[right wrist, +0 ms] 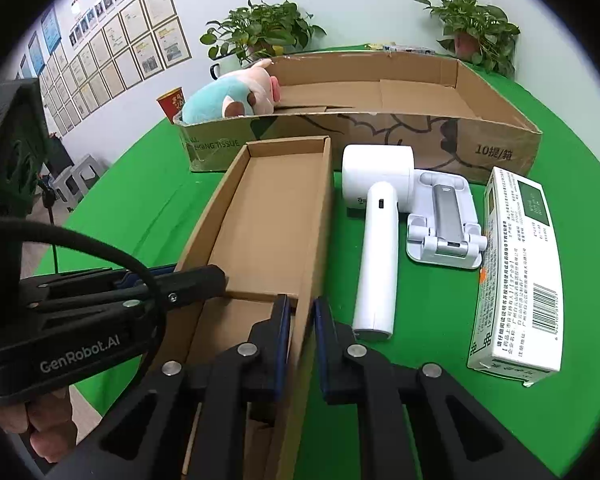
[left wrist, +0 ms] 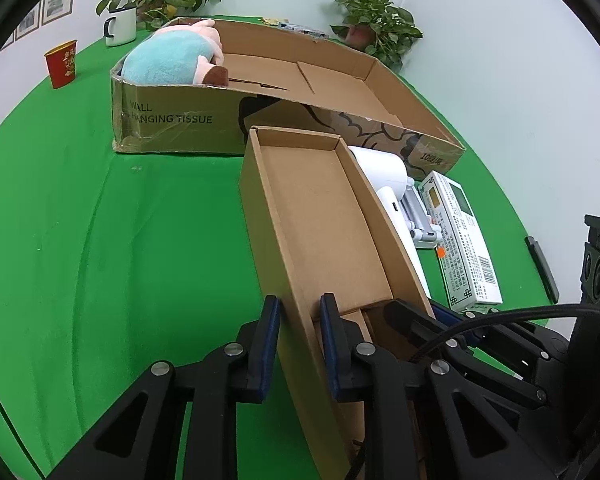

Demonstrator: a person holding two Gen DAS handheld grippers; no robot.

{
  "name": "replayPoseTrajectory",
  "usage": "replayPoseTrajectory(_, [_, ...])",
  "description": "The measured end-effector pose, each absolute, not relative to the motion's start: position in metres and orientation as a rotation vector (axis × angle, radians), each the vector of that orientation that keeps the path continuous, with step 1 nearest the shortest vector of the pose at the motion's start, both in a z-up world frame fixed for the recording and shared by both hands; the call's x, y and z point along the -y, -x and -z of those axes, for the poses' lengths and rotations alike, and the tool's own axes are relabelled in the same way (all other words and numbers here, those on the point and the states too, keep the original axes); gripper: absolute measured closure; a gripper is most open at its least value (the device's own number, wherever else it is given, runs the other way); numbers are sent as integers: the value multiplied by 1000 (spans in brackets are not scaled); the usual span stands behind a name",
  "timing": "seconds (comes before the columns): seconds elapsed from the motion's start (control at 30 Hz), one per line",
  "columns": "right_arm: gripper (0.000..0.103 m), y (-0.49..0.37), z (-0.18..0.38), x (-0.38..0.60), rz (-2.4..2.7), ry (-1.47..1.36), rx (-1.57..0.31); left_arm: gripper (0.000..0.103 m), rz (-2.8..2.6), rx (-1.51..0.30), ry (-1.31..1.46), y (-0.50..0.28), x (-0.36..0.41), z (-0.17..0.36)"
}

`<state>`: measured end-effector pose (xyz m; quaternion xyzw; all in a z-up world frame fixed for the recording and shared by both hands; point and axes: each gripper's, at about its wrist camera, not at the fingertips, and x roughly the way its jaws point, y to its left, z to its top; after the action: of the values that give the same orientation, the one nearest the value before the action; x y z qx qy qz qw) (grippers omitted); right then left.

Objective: Organize objects
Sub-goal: 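Lift the long brown box upright with the right gripper, then carry the long box over the large box and lower it inside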

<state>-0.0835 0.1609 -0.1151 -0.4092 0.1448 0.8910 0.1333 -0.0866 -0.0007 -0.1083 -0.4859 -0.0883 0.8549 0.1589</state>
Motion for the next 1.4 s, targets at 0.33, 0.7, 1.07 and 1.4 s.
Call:
replayPoseTrajectory(0.33, [92,76,103,-155,-2584,1132,-443,90,-2520,194,1306,79,-4,86])
replayPoseTrajectory(0.7, [92,72,47,-158,-2640,896,-401,91,-2604,147,1096,80,-10,17])
replayPoseTrajectory(1.07, [93,104,3,-199,-2665,756,-379,91,-2642,124,958,132,-23,-46])
replayPoseTrajectory(1.4, [93,142,-26,-237,-2677,679,-374,91,-2662,109,901,196,-27,-88])
